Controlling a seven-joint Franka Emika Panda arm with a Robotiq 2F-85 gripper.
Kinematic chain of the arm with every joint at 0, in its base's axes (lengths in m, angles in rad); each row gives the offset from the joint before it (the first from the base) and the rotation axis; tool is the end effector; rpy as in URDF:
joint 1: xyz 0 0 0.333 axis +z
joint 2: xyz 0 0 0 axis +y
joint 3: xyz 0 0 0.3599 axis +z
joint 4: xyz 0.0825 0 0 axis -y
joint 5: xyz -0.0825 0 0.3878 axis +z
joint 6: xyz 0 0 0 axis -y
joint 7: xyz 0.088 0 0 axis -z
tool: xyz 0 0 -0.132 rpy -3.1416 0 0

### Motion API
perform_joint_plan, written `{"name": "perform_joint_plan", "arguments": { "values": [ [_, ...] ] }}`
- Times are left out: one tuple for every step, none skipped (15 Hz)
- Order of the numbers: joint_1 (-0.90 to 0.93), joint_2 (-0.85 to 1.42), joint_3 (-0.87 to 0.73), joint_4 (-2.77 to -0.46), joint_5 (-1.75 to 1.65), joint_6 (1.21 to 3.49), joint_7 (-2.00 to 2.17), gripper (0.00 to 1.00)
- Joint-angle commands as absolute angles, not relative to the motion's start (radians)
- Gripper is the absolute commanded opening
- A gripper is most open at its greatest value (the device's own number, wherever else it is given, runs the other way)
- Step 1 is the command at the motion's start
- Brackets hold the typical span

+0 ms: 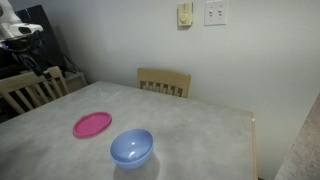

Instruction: Take the pink lid on top of the blue bowl and place it on the table

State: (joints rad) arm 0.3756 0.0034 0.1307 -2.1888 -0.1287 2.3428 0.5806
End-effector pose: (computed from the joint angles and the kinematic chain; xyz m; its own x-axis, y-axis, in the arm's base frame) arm 0.4866 0.2649 0.4169 0.9839 0.0091 0.1786 0.0079 -0.9999 0.0071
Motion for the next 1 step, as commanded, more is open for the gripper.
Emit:
{"name": "perform_joint_plan", "arguments": {
  "values": [
    [0.328,-0.001,0.177,-2.190,-0.128,2.341,0.576,1.00]
  ]
}}
